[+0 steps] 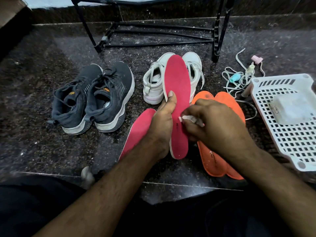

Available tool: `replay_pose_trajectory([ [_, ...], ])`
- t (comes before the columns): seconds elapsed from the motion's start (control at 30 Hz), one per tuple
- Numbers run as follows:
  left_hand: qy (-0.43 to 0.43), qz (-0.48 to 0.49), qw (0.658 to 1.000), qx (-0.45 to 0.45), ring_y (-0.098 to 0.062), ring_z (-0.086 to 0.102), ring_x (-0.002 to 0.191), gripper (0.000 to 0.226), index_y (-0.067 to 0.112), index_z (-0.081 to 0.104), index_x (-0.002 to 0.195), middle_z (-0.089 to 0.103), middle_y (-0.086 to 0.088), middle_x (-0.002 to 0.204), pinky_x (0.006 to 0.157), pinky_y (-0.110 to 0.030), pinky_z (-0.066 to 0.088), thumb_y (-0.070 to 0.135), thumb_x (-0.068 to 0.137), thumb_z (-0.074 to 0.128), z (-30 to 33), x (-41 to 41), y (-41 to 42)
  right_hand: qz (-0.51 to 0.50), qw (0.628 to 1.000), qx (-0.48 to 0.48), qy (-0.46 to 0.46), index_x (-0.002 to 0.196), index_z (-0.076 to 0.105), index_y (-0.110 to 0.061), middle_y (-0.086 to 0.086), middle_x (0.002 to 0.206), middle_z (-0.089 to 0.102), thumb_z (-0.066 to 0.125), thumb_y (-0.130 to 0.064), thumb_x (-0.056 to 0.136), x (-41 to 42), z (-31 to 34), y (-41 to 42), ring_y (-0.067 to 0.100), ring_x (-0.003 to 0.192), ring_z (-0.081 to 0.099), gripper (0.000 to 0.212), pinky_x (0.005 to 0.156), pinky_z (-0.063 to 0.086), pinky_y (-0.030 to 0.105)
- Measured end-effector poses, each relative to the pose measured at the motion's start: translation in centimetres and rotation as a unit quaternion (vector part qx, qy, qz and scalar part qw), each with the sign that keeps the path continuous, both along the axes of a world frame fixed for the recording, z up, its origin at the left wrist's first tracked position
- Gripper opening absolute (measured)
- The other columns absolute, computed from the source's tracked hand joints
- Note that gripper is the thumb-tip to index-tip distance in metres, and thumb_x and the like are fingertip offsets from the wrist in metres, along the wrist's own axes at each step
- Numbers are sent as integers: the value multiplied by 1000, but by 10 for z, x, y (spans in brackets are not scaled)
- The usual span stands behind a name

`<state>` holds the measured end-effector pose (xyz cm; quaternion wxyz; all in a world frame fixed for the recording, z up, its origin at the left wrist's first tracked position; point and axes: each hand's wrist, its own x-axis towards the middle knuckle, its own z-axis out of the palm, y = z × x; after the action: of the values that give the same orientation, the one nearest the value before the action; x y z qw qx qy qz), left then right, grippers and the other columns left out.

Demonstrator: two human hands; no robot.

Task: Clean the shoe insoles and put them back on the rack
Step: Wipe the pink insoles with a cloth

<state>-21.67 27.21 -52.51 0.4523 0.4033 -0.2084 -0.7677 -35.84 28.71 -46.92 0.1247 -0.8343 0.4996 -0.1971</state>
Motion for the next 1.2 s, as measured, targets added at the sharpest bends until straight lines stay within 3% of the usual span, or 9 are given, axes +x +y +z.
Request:
replay_pose_trajectory([
  [0.07, -16, -29, 999, -8, -34, 66, 70, 123, 2, 40, 146, 64, -24, 100, 63, -46, 58, 78, 56, 78, 2, 0, 1, -20, 1000, -3, 0, 95, 73, -26, -7, 79, 54, 58, -40, 80, -4, 0, -5, 24, 86, 60, 26, 72, 47, 36],
  [0.17, 6, 31, 999, -9, -38, 64, 109, 98, 6, 48, 144, 61, -25, 132, 95, -53, 54, 68, 73, 73, 1, -2, 3, 23, 1000, -3, 9, 92, 72, -25, -4, 80, 57, 56, -38, 81, 6, 1, 6, 22, 84, 58, 23, 71, 47, 36],
  [0.23, 3, 43, 999, -1, -38, 63, 115, 88, 6, 49, 144, 61, -24, 134, 97, -49, 54, 65, 80, 63, 1, 0, 2, 40, 999, -3, 13, 90, 71, -26, -3, 81, 56, 55, -38, 83, 8, 2, 10, 22, 85, 57, 21, 68, 48, 37],
  [0.4, -37, -18, 999, -2, -32, 66, 65, 111, 0, 38, 147, 64, -22, 93, 62, -45, 58, 75, 69, 65, 9, 1, 4, -4, 1000, -5, 17, 94, 73, -27, -6, 80, 52, 63, -36, 85, -4, 0, -5, 25, 88, 58, 17, 72, 49, 39],
  [0.53, -15, 48, 999, -1, -35, 62, 107, 89, 3, 48, 144, 59, -28, 134, 101, -52, 50, 65, 81, 61, 7, 1, 3, 73, 997, -1, 23, 91, 71, -28, -4, 80, 55, 55, -39, 83, 6, 1, 9, 21, 82, 56, 21, 68, 47, 35],
  [0.7, -38, -2, 999, -5, -30, 63, 67, 79, 4, 55, 130, 63, -20, 91, 67, -41, 55, 71, 87, 48, 14, 1, 5, 6, 999, -13, 36, 88, 71, -26, -8, 77, 46, 63, -35, 87, -4, 0, -3, 26, 86, 58, 12, 70, 48, 39],
  [0.87, -35, 52, 998, -8, -36, 62, 109, 85, 3, 49, 142, 57, -29, 135, 92, -46, 54, 67, 86, 54, 13, 1, 6, 75, 995, -37, 55, 90, 73, -27, -2, 84, 59, 47, -41, 85, 10, 0, 16, 22, 85, 56, 30, 61, 52, 38],
  [1.03, -25, 49, 998, -11, -33, 61, 89, 79, 2, 57, 129, 60, -24, 112, 85, -46, 51, 66, 84, 57, 15, 0, 5, 22, 997, -49, 60, 86, 73, -22, 1, 79, 58, 57, -37, 82, -1, 0, 1, 28, 81, 58, 22, 62, 47, 35],
  [1.2, -43, 59, 997, -5, -36, 60, 108, 82, 3, 49, 143, 57, -30, 134, 91, -46, 55, 66, 90, 52, 17, 1, 7, 71, 994, -46, 69, 89, 72, -28, -3, 83, 59, 52, -39, 84, 10, 0, 15, 20, 85, 55, 23, 57, 48, 35],
])
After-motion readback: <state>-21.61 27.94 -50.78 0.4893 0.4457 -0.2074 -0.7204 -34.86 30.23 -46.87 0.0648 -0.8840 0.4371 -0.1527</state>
